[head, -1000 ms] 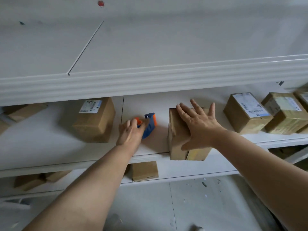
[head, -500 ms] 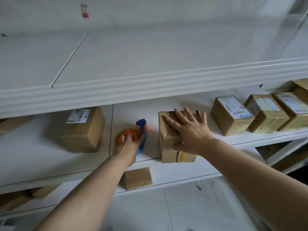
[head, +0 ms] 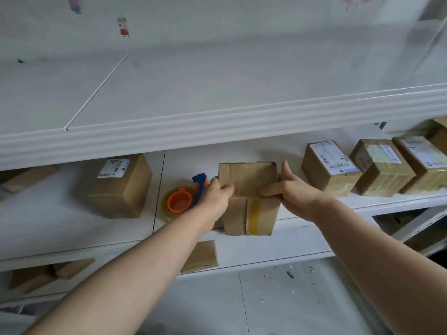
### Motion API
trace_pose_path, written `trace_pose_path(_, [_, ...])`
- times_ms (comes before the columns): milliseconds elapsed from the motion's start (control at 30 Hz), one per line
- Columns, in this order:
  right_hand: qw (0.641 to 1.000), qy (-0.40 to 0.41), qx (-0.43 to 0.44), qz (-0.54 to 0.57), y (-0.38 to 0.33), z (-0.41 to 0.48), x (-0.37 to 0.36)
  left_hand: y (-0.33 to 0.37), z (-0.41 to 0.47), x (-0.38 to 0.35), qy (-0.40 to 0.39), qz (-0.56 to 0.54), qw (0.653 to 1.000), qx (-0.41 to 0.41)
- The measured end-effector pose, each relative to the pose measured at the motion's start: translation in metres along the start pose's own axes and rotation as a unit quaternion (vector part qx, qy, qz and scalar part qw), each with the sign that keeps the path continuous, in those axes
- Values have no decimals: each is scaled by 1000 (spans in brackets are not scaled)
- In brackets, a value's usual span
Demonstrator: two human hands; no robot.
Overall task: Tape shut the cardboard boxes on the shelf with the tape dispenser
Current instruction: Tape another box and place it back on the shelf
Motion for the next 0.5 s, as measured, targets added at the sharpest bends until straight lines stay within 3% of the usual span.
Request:
trace_pose_path(33, [999,13,6,44,7,0,3,3,4,2,-9,-7,1000,9])
trace_pose_path(133, [996,81,-31,-1,32,10,1,18,6,0,34,-7,999,28])
trace_pose_path(267, [984,159,-66,-49,39,22,2,26,6,-13,150,136,979,39])
trace_pose_path(400, [979,173,-90,-62,37,25,5,27,5,-14,168,152,973,40])
trace_pose_path(500, [986,143,-80,-12,30,21,4,30,4,-13,156,121,980,36])
Point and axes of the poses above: each hand's wrist, its own z-axis towards the middle knuckle, its own x-axis out of the back of the hand, y = z × x, the point moved 4 cm from there along z, towards the middle knuckle, and after that the axes turned 15 degrees about -y, right-handed, at the moved point
